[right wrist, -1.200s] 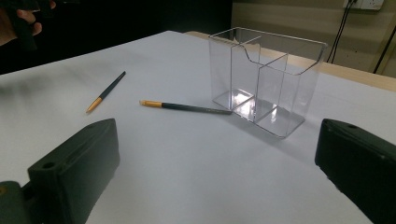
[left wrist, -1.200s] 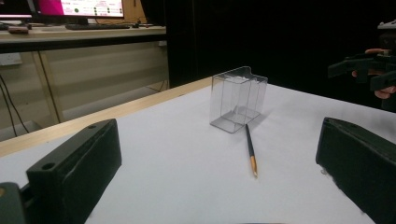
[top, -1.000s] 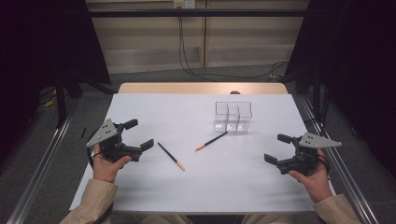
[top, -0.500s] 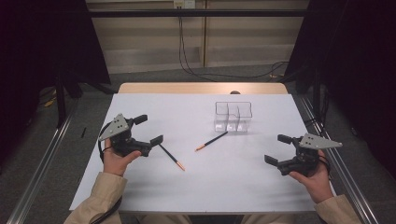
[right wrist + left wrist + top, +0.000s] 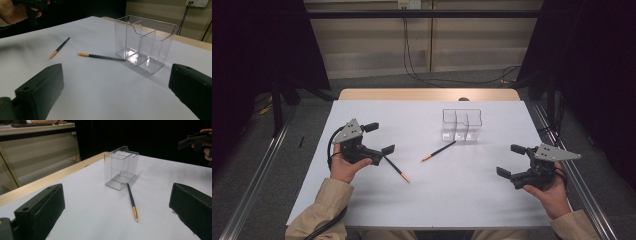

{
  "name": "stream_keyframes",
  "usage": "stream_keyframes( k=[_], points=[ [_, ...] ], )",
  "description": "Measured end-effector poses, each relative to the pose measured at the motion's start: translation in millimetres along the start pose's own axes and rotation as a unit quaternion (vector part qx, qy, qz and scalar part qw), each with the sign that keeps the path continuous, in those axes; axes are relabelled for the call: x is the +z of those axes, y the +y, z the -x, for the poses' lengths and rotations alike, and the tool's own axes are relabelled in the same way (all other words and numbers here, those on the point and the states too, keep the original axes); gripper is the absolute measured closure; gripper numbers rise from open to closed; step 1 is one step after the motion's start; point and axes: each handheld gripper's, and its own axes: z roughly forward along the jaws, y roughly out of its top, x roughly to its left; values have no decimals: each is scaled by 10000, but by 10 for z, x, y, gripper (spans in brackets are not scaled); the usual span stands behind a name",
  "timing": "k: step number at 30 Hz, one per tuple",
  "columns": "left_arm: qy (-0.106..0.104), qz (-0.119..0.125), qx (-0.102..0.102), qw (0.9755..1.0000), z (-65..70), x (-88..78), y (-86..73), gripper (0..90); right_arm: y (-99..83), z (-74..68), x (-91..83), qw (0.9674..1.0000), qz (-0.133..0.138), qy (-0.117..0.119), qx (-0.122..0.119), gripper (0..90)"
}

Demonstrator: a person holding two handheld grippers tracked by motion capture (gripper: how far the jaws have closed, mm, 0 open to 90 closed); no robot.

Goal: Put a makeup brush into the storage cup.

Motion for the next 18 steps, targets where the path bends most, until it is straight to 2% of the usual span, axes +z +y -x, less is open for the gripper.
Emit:
stream_keyframes(
  k=[4,5,9,13,15,18],
  points=[
    [-37,-288,-93,9995,-50,31,12,0,-2,3,3,10000,0,6,5,0],
    [-37,-288,-93,9995,-50,31,12,0,-1,1,3,10000,0,1,2,0],
    [-25,-771,-2,9970,-80,90,34,0,-1,-1,9,10000,-21,10,-9,0],
    [-23,-1191,100,9928,-98,156,58,0,-1,-3,11,10000,-20,15,-14,0],
    [-7,-1424,181,9896,-111,193,63,0,2,-4,10,10000,-27,25,-14,0],
    [-27,-1722,197,9849,-117,248,66,0,1,-4,10,10000,-34,28,-23,0]
  ],
)
